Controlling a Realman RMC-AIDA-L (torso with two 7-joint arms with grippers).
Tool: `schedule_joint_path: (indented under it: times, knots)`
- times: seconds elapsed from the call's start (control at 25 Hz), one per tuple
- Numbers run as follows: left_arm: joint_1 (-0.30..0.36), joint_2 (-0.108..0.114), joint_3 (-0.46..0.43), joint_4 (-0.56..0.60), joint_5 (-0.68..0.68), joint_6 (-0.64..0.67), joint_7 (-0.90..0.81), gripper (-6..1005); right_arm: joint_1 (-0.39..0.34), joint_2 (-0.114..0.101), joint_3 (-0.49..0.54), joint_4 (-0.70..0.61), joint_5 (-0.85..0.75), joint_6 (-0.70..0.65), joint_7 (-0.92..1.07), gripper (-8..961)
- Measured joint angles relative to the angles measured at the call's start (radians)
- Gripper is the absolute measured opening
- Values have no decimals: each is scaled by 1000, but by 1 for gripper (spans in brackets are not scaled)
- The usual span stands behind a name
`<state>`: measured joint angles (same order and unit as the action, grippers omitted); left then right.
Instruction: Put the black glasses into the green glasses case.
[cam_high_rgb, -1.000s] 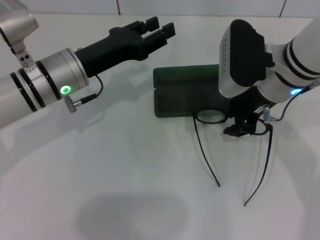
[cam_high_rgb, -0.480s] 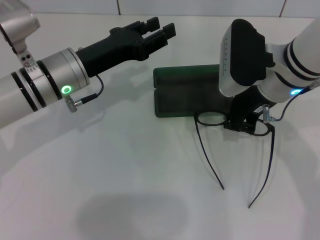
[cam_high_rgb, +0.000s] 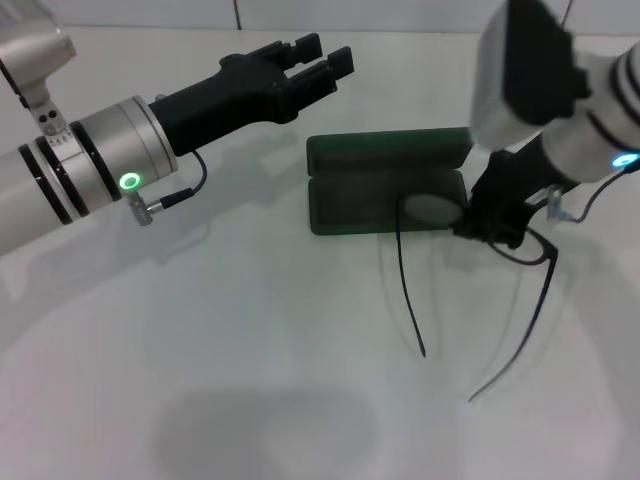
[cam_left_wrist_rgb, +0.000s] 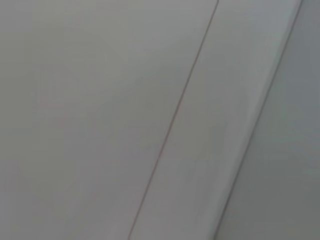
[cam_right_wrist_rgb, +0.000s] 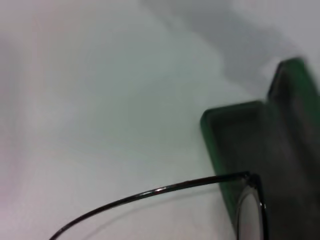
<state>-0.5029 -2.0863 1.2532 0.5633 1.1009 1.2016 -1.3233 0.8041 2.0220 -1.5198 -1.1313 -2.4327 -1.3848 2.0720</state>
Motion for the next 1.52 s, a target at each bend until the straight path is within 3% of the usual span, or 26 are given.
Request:
schedule_joint_path:
  times: [0.16, 0.28, 0.44, 0.6, 0.8, 1.0, 1.32, 1.52]
  knots:
    - [2, 2, -6, 1, -6, 75, 10, 542, -71, -4, 179, -87, 103, -99, -89, 113]
    - [3, 4, -20, 1, -6, 150, 12, 542, -125, -5, 323, -83, 235, -148, -184, 114]
    - [-1, 12, -23, -2, -3, 237, -2, 542, -198, -5, 464, 32, 427, -158, -344, 114]
    - [-38, 22, -15, -7, 52, 289, -71, 543, -252, -5, 539, 198, 614, -150, -537, 114]
    - [-96, 16, -15, -8, 144, 305, -143, 543, -264, -8, 593, 344, 721, -150, -697, 113]
    - [-145, 1, -15, -9, 208, 307, -174, 543, -258, -8, 589, 379, 722, -138, -728, 113]
    - [-141, 6, -21, -8, 162, 347, -173, 543, -264, -7, 585, 404, 722, -118, -732, 113]
    - [-171, 9, -15, -12, 203, 368, -212, 543, -259, -5, 585, 405, 722, -121, -740, 112]
